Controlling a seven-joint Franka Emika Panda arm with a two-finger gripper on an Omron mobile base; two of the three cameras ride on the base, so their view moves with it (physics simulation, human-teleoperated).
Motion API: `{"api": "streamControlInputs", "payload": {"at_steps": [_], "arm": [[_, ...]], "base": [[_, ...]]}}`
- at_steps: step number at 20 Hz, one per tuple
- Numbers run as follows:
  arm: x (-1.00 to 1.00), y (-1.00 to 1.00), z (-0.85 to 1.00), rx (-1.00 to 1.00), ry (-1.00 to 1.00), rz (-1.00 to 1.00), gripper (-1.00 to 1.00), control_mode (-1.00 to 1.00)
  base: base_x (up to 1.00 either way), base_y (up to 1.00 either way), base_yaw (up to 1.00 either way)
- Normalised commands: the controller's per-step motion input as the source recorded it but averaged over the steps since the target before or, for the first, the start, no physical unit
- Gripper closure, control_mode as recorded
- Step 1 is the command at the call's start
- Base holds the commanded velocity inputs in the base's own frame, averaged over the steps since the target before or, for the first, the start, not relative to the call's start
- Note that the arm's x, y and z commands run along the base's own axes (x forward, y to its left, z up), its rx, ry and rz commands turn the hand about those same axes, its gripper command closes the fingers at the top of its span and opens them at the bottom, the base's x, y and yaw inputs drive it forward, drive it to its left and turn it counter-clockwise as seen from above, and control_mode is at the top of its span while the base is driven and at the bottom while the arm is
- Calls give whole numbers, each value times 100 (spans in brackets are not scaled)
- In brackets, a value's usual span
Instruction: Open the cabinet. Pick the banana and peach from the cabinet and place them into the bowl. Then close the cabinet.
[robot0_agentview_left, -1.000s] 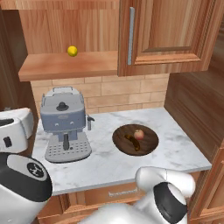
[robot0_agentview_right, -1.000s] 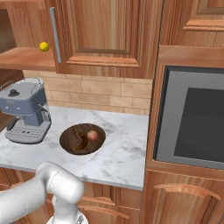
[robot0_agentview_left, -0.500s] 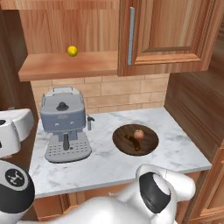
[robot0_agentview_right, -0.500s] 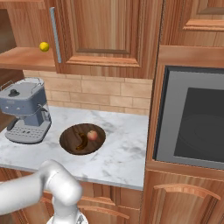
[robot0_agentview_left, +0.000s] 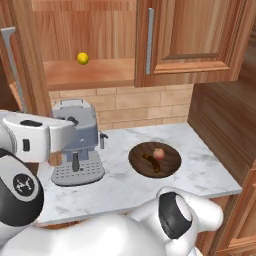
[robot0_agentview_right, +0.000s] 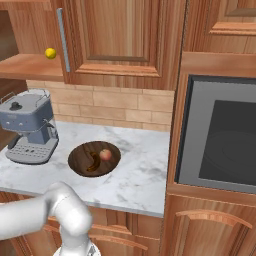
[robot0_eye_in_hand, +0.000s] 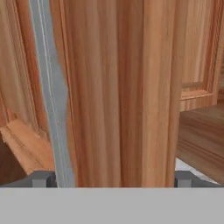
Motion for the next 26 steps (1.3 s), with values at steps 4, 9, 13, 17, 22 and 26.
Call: {"api": "streamControlInputs", "payload": {"at_steps": [4, 9, 13, 17, 22, 26], "arm": [[100, -100, -20, 12, 0, -4, -100, -100], [100, -100, -55, 3, 0, 0, -100, -100], [100, -89, -100, -4, -8, 0, -100, -100], [100, -22, -100, -21, -18, 0, -100, -100], [100, -33, -76, -17, -41, 0, -100, -100], [100, -68, 54, 10, -14, -6, -100, -100]], "base": [[0, 0, 0], [0, 0, 0], [0, 0, 0], [0, 0, 0], [0, 0, 0], [0, 0, 0]]}}
